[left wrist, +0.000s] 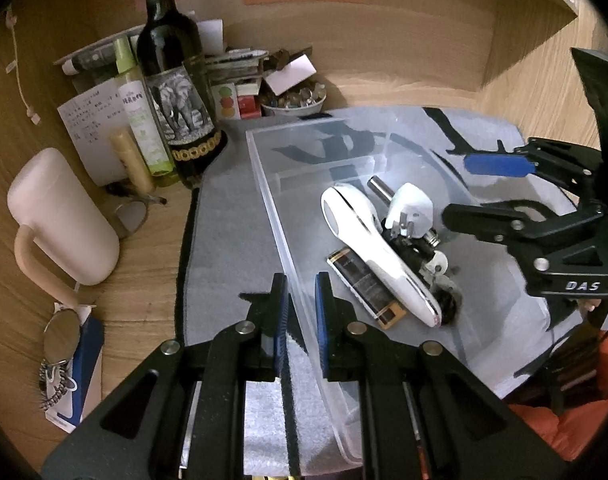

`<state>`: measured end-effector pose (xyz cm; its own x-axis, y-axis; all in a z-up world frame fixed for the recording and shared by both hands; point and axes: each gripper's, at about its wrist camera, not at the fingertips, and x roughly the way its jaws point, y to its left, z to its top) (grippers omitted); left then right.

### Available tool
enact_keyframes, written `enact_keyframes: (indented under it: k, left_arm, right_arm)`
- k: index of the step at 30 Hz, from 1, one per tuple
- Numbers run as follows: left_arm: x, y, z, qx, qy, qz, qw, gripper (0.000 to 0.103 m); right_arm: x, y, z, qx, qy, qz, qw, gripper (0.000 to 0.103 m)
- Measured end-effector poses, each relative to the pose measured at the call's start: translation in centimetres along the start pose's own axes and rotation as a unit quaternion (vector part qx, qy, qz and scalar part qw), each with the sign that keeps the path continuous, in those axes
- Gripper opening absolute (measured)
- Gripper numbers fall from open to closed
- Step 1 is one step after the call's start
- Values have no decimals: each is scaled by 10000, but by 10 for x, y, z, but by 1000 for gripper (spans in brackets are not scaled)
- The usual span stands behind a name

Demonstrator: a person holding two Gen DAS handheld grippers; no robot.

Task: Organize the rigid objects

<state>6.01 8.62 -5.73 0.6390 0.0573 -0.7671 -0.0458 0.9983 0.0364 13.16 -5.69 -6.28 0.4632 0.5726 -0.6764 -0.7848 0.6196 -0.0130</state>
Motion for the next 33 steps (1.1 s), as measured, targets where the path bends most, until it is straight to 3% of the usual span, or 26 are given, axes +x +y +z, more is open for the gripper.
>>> enact_keyframes:
  k: [9,13,18,24,26,29,33]
  left_arm:
    - [-12,-6,2,-45,-160,-60,9998,11]
    - [-18,-10,2,-153,-279,-98,9994,12]
    - [-28,-15,1,-283,-427,-164,9986,17]
    - [-50,-28,-2,-308,-791,-149,9963,30]
    - [-59,-34,-2,-308,-969,-133,9947,41]
    - [-71,-44,-2,-251,-1230,-76,9921,52]
    - [-85,-53,-2,-256,-1580,-106,9871,65]
  right_arm:
    - [-35,-10,-5,199,-381,-103,9990,61]
    - [-47,-12,-10,273,-534,-122,9981,69]
    - [-64,-14,-18,356,-718,-129,9967,70]
    - [-87,-15,-30,438,-927,-206,9945,71]
    - [-97,-16,-34,473,-1027,-231,9933,72]
    - [-112,-17,-40,572,-1224,-344,9902,86]
    - [-129,-18,-47,669,-1463,-569,9853,89]
